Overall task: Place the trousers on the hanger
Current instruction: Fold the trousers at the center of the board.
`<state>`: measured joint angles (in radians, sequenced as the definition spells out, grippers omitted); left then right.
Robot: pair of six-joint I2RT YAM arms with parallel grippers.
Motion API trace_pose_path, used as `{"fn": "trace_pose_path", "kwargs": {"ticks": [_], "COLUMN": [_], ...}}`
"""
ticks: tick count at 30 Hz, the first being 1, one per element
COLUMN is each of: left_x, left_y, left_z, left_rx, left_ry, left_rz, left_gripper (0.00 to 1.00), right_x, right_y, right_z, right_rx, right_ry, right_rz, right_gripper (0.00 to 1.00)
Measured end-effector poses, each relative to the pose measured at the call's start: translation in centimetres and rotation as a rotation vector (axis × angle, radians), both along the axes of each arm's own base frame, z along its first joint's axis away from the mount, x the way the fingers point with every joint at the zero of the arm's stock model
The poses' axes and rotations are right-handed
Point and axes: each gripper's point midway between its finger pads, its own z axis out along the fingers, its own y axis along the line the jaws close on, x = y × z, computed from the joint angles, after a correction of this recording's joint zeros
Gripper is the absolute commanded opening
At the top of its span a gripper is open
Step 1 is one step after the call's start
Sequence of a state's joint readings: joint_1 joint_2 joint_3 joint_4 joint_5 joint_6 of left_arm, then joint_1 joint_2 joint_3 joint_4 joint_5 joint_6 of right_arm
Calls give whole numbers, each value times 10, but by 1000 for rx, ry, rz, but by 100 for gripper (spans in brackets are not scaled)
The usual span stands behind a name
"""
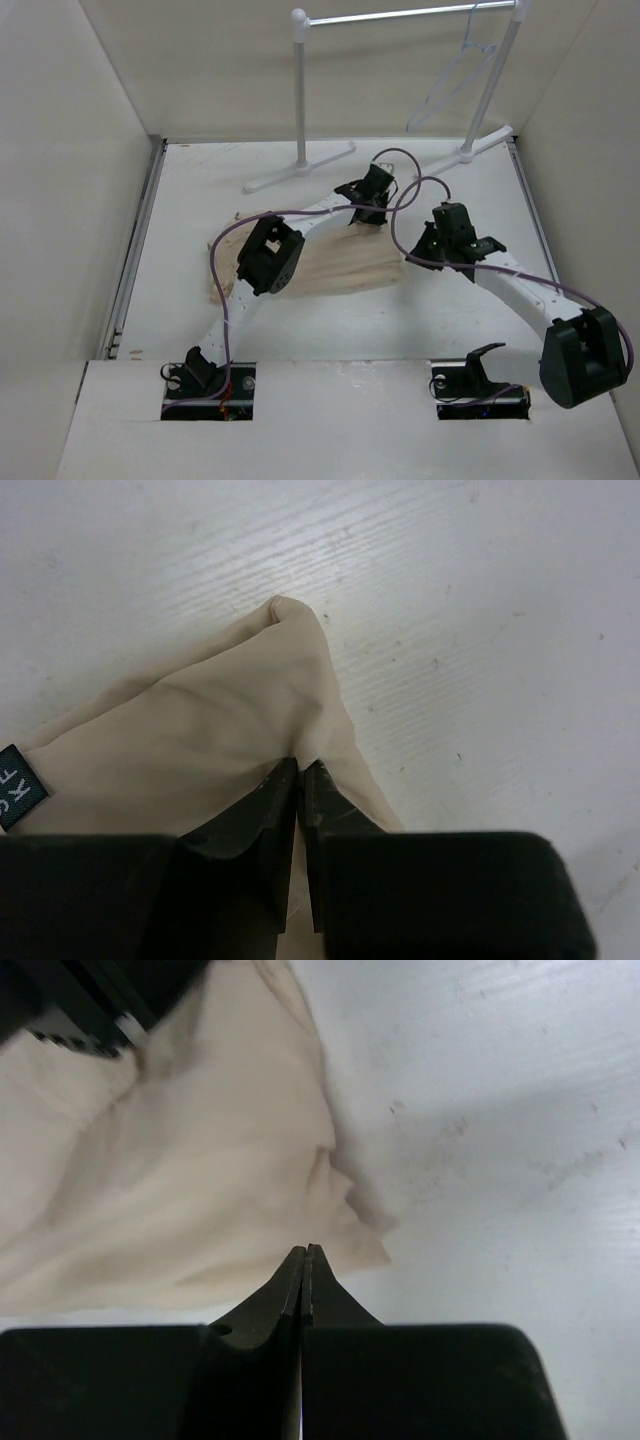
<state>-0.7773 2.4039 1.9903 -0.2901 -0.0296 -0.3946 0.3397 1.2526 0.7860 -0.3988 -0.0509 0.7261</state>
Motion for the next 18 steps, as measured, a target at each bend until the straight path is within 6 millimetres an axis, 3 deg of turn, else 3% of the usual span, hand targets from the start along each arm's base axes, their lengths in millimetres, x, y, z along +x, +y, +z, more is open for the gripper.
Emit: {"fn": "trace_pose_path", "kwargs": {"ticks": [10,14,18], "left_x": [16,16,17], "left_y": [13,13,13], "left_z": [1,1,1], "left_rx": [-1,-2,-11], "left_ry": [-9,-9,-7], "left_rz": [68,73,83], "left_gripper": [6,8,25], "right_x": [-54,-49,-24], "right_y": [-17,-14,-5], "right_z": [-52,-44,-14], "right_rx": [-45,-37,-5], "right_ry": [190,168,73], "right_rz": [-40,-41,-32], "right_gripper": [3,33,36]}}
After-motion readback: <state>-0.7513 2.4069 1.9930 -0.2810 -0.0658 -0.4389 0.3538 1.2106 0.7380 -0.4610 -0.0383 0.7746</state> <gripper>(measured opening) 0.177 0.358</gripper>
